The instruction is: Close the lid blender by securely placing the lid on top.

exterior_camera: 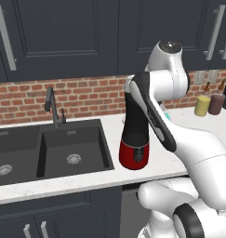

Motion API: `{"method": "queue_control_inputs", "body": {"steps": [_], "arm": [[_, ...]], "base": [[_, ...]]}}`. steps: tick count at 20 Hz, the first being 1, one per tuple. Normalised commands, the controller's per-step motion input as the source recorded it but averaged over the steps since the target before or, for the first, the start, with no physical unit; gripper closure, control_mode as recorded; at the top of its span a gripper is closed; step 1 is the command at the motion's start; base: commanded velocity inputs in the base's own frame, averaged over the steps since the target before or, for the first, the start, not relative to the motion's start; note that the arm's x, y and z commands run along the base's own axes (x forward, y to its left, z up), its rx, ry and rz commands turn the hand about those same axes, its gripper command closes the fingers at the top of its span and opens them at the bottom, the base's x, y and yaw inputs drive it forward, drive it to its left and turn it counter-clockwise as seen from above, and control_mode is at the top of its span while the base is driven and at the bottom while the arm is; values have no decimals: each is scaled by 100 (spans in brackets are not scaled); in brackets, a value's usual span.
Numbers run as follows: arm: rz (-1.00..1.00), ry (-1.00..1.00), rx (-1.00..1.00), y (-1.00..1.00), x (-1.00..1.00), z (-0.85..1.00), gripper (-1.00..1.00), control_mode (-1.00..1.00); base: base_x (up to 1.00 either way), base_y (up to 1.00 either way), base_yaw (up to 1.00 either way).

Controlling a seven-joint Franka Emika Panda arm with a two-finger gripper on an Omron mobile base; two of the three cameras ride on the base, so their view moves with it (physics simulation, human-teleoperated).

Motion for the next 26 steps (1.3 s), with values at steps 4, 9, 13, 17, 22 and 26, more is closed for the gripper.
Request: {"method": "queue_control_inputs", "body": {"steps": [4, 9, 13, 17, 22, 26], "arm": [[0, 0, 0, 0, 24, -14, 100, -100], [0, 0, 0, 0, 23, -13, 100, -100], [0, 0, 0, 0, 23, -10, 100, -100], [0, 0, 0, 0, 21, -10, 100, -100], [0, 0, 0, 0, 18, -12, 100, -100], [0, 0, 0, 0, 18, -16, 100, -100]], "base": [[0, 0, 0], [0, 0, 0], [0, 0, 0], [0, 0, 0], [0, 0, 0], [0, 0, 0]]}}
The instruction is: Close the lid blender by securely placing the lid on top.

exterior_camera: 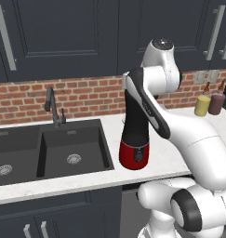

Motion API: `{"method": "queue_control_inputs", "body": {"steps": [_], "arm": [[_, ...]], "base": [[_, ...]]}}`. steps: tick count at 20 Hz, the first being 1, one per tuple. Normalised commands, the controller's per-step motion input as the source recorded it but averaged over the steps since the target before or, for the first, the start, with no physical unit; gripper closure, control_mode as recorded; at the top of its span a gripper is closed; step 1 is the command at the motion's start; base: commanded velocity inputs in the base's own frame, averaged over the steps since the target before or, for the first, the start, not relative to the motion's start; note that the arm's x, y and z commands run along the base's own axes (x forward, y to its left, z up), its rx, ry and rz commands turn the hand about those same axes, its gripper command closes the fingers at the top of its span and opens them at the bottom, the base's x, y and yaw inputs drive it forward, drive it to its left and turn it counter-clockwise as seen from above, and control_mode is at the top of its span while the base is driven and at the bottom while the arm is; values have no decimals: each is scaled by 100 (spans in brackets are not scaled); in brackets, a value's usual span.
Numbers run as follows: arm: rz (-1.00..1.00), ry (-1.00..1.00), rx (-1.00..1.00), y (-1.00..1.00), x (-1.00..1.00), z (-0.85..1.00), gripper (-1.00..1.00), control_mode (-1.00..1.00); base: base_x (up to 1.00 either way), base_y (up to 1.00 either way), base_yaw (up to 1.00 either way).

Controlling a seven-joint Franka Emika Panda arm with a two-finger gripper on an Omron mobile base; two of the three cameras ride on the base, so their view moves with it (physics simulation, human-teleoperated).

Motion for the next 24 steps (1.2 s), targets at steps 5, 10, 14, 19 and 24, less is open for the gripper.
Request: {"method": "queue_control_inputs", "body": {"steps": [5, 10, 14, 19, 24], "arm": [[0, 0, 0, 0, 18, -15, 100, -100], [0, 0, 0, 0, 19, -12, 100, -100], [0, 0, 0, 0, 19, -15, 100, -100], [0, 0, 0, 0, 19, -17, 100, -100], [0, 0, 0, 0, 13, -18, 100, -100]], "base": [[0, 0, 0], [0, 0, 0], [0, 0, 0], [0, 0, 0], [0, 0, 0]]}}
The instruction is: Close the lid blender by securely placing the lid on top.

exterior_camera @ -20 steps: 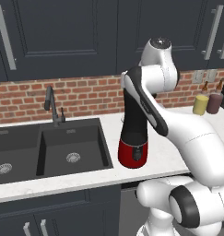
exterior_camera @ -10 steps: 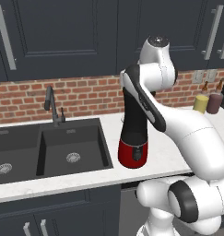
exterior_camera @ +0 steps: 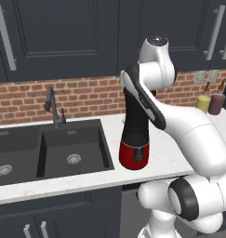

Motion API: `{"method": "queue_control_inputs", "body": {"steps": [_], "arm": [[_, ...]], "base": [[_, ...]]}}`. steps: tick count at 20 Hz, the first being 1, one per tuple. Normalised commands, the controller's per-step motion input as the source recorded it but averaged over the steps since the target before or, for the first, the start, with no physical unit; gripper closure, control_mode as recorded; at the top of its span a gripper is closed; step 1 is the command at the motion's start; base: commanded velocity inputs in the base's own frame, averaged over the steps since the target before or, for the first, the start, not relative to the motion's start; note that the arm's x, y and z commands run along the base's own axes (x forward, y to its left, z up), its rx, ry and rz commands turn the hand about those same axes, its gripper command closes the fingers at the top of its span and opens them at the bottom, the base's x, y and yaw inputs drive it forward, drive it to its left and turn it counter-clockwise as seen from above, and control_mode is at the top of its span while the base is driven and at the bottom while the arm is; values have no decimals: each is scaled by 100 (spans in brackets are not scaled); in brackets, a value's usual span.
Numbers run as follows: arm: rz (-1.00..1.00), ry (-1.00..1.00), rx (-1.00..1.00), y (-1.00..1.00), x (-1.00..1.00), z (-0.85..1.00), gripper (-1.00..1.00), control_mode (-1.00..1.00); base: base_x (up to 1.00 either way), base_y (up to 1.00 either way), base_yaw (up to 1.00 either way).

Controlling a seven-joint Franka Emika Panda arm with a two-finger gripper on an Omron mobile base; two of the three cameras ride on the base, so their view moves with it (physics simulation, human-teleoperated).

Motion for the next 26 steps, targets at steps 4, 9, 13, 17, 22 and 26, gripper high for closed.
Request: {"method": "queue_control_inputs", "body": {"steps": [4, 9, 13, 17, 22, 26], "arm": [[0, 0, 0, 0, 11, -19, 100, -100], [0, -1, 0, 0, 12, -19, 100, -100], [0, -1, 0, 0, 15, -19, 100, -100], [0, -1, 0, 0, 16, -17, 100, -100], [0, -1, 0, 0, 16, -17, 100, -100], [0, -1, 0, 0, 13, -18, 100, -100]], "base": [[0, 0, 0], [0, 0, 0], [0, 0, 0], [0, 0, 0], [0, 0, 0], [0, 0, 0]]}}
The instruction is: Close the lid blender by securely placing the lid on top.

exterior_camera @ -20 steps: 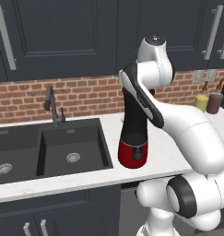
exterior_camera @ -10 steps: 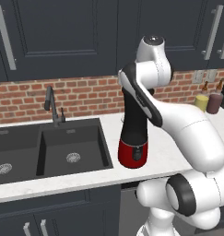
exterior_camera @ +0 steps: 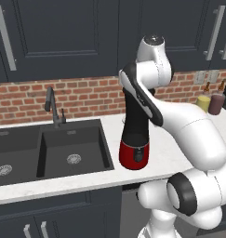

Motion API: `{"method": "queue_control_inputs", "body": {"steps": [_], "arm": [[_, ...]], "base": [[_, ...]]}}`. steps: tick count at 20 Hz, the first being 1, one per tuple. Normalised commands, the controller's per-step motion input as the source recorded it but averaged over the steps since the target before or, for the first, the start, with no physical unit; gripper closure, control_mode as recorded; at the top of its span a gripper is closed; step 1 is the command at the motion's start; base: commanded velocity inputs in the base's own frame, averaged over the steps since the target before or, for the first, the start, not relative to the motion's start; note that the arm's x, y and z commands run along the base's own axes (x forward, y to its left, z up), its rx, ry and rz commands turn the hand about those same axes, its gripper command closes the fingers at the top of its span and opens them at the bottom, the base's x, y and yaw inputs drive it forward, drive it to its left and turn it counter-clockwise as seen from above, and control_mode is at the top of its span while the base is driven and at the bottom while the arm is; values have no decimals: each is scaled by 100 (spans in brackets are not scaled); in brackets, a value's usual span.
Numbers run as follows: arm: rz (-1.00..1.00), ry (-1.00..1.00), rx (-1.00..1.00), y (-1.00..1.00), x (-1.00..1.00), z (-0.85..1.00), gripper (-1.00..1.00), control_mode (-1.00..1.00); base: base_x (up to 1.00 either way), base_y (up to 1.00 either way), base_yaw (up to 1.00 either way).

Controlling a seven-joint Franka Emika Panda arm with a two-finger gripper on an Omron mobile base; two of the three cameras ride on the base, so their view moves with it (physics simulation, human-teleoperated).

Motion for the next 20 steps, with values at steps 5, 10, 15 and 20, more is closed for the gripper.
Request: {"method": "queue_control_inputs", "body": {"steps": [5, 10, 15, 20], "arm": [[0, 0, 0, -1, 4, -20, 100, -100], [0, 0, 0, 0, 0, -16, 100, -100], [0, 0, 0, 0, -1, -12, 100, -100], [0, 0, 0, 0, -6, -12, 100, -100]], "base": [[0, 0, 0], [0, 0, 0], [0, 0, 0], [0, 0, 0]]}}
